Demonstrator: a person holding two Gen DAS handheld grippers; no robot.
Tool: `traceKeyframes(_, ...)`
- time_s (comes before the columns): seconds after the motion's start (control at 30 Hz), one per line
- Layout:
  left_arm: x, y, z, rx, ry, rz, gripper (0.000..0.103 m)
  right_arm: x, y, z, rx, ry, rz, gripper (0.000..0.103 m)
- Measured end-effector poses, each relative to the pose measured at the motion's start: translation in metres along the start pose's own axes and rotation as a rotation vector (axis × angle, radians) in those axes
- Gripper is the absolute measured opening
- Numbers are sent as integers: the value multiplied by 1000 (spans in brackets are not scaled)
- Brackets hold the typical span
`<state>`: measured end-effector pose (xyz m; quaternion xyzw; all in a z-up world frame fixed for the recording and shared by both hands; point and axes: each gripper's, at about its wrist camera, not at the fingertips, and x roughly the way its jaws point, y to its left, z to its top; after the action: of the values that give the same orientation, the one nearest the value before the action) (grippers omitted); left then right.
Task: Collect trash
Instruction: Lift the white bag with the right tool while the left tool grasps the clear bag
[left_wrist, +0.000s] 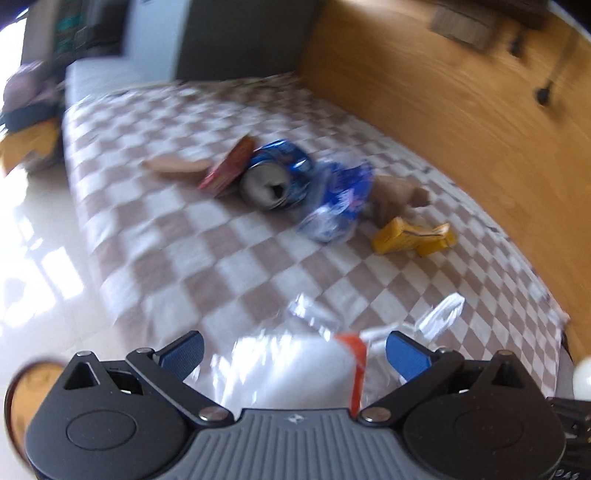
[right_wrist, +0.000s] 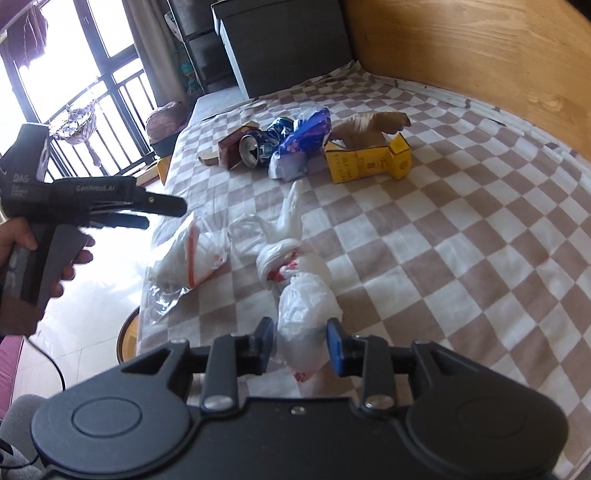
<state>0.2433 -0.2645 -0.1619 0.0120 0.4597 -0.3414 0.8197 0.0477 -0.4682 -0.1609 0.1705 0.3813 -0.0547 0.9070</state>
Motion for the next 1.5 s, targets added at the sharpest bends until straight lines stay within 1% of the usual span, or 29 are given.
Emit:
traceKeyframes(0.03, -4, 0, -5, -33, 14, -3, 103, 0, 1, 0, 2, -3, 2, 34)
traceKeyframes(0.1, -10, 3, -16, -88, 36, -45, 103, 1, 2, 0, 5, -5, 2, 34)
traceKeyframes(0.13, -13, 5, -23, -109, 45, -54, 103, 1, 2, 1, 8, -7, 2, 34)
traceKeyframes(0.3, -9, 6, -52, -146, 55, -52, 103, 2, 0, 0, 27, -14, -1, 34)
traceKeyframes(0.33, -6, 6, -57, -150, 60, -64, 103, 2, -1, 1, 30, -15, -1, 34)
traceKeyframes(0.43, 3, 2, -70, -141, 68, -143, 103, 1, -3, 1, 33, -21, -2, 35)
traceKeyframes(0.57, 8, -13, -78, -60, 25, -143, 103, -1, -4, 1, 41, -30, -4, 35)
traceKeyframes(0.67, 13, -16, -74, -69, 12, -124, 103, -3, -2, 0, 39, -33, 7, 35)
traceKeyframes(0.77, 17, -11, -63, -135, -11, -67, 103, -6, -2, 3, 38, -42, 13, 35)
traceKeyframes(0.83, 19, -2, -54, -197, -31, -28, 103, -9, -2, 5, 41, -57, 12, 35)
traceKeyframes(0.9, 22, 7, -45, -262, -42, -6, 103, -12, -3, 8, 40, -73, 9, 35)
traceKeyframes(1.03, 26, 14, -21, -410, -6, 34, 103, -13, -5, 12, 37, -96, 2, 40)
traceKeyframes(1.13, 29, 7, -4, -479, 41, 92, 103, -11, -6, 10, 45, -97, -3, 43)
traceKeyframes(1.17, 30, 2, 1, -485, 46, 114, 103, -10, -7, 8, 47, -95, -5, 44)
traceKeyframes(1.23, 32, -11, 13, -455, 45, 174, 103, -8, -8, 6, 53, -92, -16, 44)
traceKeyframes(1.3, 39, -26, 22, -394, 51, 275, 103, -7, -12, 5, 68, -94, -24, 44)
traceKeyframes(1.37, 53, -34, 26, -358, 86, 371, 103, -7, -15, 5, 84, -101, -32, 44)
traceKeyframes(1.43, 66, -37, 25, -340, 119, 420, 103, -7, -15, 8, 83, -113, -43, 45)
traceKeyframes(1.5, 71, -40, 21, -311, 105, 460, 103, -5, -16, 12, 73, -123, -43, 47)
